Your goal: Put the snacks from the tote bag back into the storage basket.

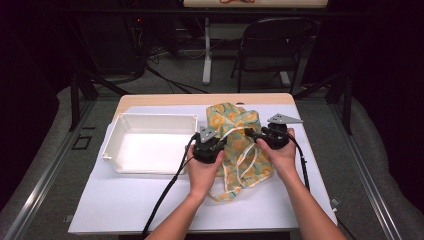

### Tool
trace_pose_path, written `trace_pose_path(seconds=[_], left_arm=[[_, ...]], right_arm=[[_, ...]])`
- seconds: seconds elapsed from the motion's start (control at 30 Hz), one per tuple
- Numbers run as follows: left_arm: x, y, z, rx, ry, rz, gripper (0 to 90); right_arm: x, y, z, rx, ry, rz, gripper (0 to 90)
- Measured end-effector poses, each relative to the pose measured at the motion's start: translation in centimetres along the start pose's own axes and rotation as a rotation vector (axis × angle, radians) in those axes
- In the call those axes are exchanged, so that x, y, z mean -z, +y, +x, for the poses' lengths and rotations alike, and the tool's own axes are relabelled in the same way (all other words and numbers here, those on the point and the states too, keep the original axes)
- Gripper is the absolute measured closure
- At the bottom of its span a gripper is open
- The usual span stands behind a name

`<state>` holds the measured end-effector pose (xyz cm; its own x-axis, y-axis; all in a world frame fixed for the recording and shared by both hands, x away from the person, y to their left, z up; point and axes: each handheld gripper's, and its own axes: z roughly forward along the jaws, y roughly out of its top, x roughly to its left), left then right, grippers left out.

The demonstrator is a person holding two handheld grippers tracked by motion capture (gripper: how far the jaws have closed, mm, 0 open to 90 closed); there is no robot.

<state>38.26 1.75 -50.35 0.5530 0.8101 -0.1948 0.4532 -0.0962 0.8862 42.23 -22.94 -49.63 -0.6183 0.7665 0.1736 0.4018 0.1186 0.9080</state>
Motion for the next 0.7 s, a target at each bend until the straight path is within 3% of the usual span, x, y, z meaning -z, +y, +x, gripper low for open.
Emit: trace_pose_path(seconds=[0.1, 0.23, 0.47, 0.57, 0.7], left_arm=[[0.1, 0.3, 0.3, 0.011, -0.011, 0.003, 88.1], [0.1, 0.7, 1.2, 0.039, -0.006, 0.01, 88.7], [0.0, 1.1, 2.7, 0.113, 0.014, 0.013, 88.6], [-0.8, 0.9, 2.8, 0.123, 0.023, 0.058, 88.6], [-1.9, 0.1, 2.3, 0.086, 0.066, 0.114, 88.7]], right_arm=[[0.5, 0.2, 0.1, 0.013, -0.007, -0.04, 48.1], [1.2, 0.6, 0.4, 0.036, 0.002, -0.102, 44.2], [0.6, 0.6, 0.5, 0.04, -0.013, -0.098, 80.3], [0.1, 0.5, 0.3, 0.02, -0.022, -0.08, 85.2], [-0.7, 0.2, -0.2, -0.017, -0.037, -0.055, 86.3]])
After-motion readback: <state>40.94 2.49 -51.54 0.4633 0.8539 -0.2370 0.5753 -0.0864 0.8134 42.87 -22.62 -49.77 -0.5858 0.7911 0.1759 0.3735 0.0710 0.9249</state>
